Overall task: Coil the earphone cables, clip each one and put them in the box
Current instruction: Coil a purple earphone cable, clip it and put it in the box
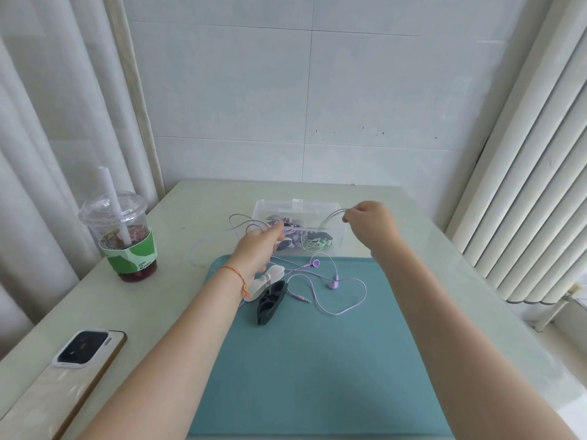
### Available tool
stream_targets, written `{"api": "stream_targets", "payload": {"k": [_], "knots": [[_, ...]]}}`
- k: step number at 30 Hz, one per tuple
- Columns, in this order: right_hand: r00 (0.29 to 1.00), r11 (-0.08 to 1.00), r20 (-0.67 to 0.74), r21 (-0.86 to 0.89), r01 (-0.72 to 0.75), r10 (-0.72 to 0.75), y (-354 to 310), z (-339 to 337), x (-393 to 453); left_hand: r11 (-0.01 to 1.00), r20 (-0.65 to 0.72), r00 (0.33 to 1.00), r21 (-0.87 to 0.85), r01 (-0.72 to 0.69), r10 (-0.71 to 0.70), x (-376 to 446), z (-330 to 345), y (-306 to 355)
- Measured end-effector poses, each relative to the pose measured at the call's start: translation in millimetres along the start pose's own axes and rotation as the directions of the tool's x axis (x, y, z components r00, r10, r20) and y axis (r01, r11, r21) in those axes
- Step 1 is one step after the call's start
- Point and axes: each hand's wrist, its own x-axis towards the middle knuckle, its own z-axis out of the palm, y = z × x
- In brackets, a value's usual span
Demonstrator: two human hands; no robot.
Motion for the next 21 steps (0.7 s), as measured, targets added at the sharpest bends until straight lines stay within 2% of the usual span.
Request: {"api": "stream_targets", "payload": {"k": [3,7,10,12,14,16,17,19,21], "knots": [[0.998,0.967,-0.035,-0.247,-0.064,0.057,15,-7,4,0.984,0.004,1.000,0.178,-0.027,0.027,0,-2,1],[0.995,0.873,0.017,-0.482,-0.074,0.093,24,-5,4,0.957,0.001,0.996,0.277,-0.084,0.087,0,-8,4],[0.999,0.850,0.046,-0.525,0.048,-0.027,21,7,2,0.943,0.057,0.990,0.303,-0.140,0.128,-3,-6,12],[0.983,0.926,0.056,-0.332,0.181,-0.172,11,12,-4,0.948,0.177,0.979,0.281,-0.152,0.104,-4,-3,18],[0.953,0.961,0.125,0.048,0.272,-0.276,-6,14,-17,0.969,0.378,0.926,0.220,-0.110,0.019,-7,1,22],[0.883,0.878,0.285,0.417,0.236,-0.372,-20,18,-29,0.989,0.572,0.820,0.129,-0.071,-0.015,-8,5,24],[0.839,0.830,0.354,0.526,0.186,-0.413,-22,21,-33,0.996,0.631,0.776,0.064,-0.068,0.013,-8,7,24],[0.791,0.792,0.438,0.603,0.094,-0.427,-23,26,-34,0.994,0.656,0.748,-0.091,-0.057,0.103,-5,8,25],[0.810,0.807,0.447,0.589,0.055,-0.381,-23,29,-33,0.978,0.595,0.787,-0.203,-0.045,0.160,-3,9,24]]}}
